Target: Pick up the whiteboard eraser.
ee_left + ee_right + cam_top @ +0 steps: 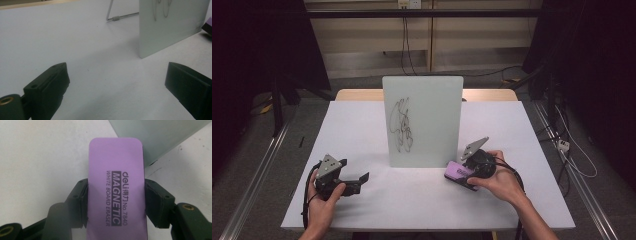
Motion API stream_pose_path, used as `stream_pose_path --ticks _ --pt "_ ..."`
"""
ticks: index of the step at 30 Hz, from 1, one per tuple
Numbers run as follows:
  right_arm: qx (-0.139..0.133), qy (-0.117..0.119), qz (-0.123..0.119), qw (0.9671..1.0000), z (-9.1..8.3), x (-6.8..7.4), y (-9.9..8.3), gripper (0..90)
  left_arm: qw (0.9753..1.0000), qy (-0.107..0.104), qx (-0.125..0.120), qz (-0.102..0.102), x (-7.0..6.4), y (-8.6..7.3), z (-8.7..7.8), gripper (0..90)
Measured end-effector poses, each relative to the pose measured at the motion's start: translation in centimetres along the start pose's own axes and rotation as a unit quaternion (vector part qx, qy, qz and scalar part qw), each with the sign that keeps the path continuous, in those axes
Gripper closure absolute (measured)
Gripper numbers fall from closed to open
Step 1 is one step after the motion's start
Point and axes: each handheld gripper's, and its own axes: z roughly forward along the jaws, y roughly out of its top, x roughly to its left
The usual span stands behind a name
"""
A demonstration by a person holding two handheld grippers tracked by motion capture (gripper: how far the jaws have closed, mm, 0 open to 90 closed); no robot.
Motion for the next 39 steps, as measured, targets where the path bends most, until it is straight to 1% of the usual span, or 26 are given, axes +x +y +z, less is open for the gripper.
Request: stream_pose_path --ticks 4,5,11,13,14,16,18,20,24,25,26,28,29,33,35,38,39 --pt "-0.015 0.002 0.003 0.9999 -0.3 -0.1 -0.1 42.0 1.0000 0.001 0.001 0.001 0.1 0.0 -0.1 5.0" --pt "-0.015 0.002 0.003 0.9999 -0.3 -0.1 -0.1 42.0 1.0000 0.001 0.001 0.002 0.2 0.0 -0.1 5.0" --pt "-0.034 0.003 0.005 0.9994 -0.6 -0.2 0.0 42.0 1.0000 0.002 -0.001 -0.002 0.4 0.0 0.1 5.0" --pt "-0.044 0.001 0.012 0.9990 -0.7 -0.2 -0.1 42.0 1.0000 0.002 0.000 -0.002 0.4 0.0 0.1 5.0" --pt "-0.044 0.001 0.012 0.9990 -0.7 -0.2 -0.1 42.0 1.0000 0.002 0.000 -0.002 0.4 0.0 0.1 5.0" --pt "-0.052 0.002 0.013 0.9986 -0.9 -0.3 -0.1 42.0 1.0000 0.000 0.000 -0.004 0.4 0.0 0.2 5.0" --pt "-0.061 0.004 0.016 0.9980 -1.1 -0.3 -0.2 42.0 1.0000 0.000 0.003 0.000 0.4 0.0 0.1 5.0" --pt "-0.072 -0.001 0.018 0.9973 -1.3 -0.2 -0.2 42.0 1.0000 -0.001 0.002 -0.001 0.3 0.0 0.1 5.0" --pt "-0.098 -0.004 0.020 0.9950 -1.8 0.0 -0.1 42.0 1.0000 -0.002 0.005 -0.001 0.3 0.0 0.1 5.0" --pt "-0.103 -0.006 0.018 0.9945 -1.9 0.0 -0.1 42.0 1.0000 -0.003 0.003 -0.002 0.3 0.0 0.1 5.0" --pt "-0.108 -0.008 0.021 0.9939 -2.0 0.1 0.0 42.0 1.0000 -0.002 0.001 -0.003 0.3 0.0 0.1 5.0" --pt "-0.118 -0.012 0.020 0.9927 -2.2 0.1 0.1 42.0 1.0000 -0.002 0.005 -0.007 0.4 -0.2 0.1 5.0" --pt "-0.123 -0.010 0.020 0.9922 -2.2 0.1 0.2 42.1 0.9999 -0.002 0.006 -0.008 0.4 -0.2 0.1 5.0" --pt "-0.139 -0.017 0.020 0.9899 -2.3 0.1 0.4 42.0 1.0000 0.000 0.002 -0.010 0.5 -0.2 -0.1 5.0" --pt "-0.147 -0.021 0.020 0.9888 -2.3 0.2 0.5 42.1 1.0000 0.002 0.002 -0.007 0.6 -0.1 -0.1 5.0" --pt "-0.164 -0.027 0.015 0.9860 -2.5 0.4 0.5 42.0 1.0000 0.000 0.003 -0.007 0.5 -0.1 0.0 5.0" --pt "-0.172 -0.030 0.015 0.9845 -2.6 0.4 0.5 42.0 1.0000 -0.002 0.004 -0.007 0.4 -0.1 0.0 5.0"
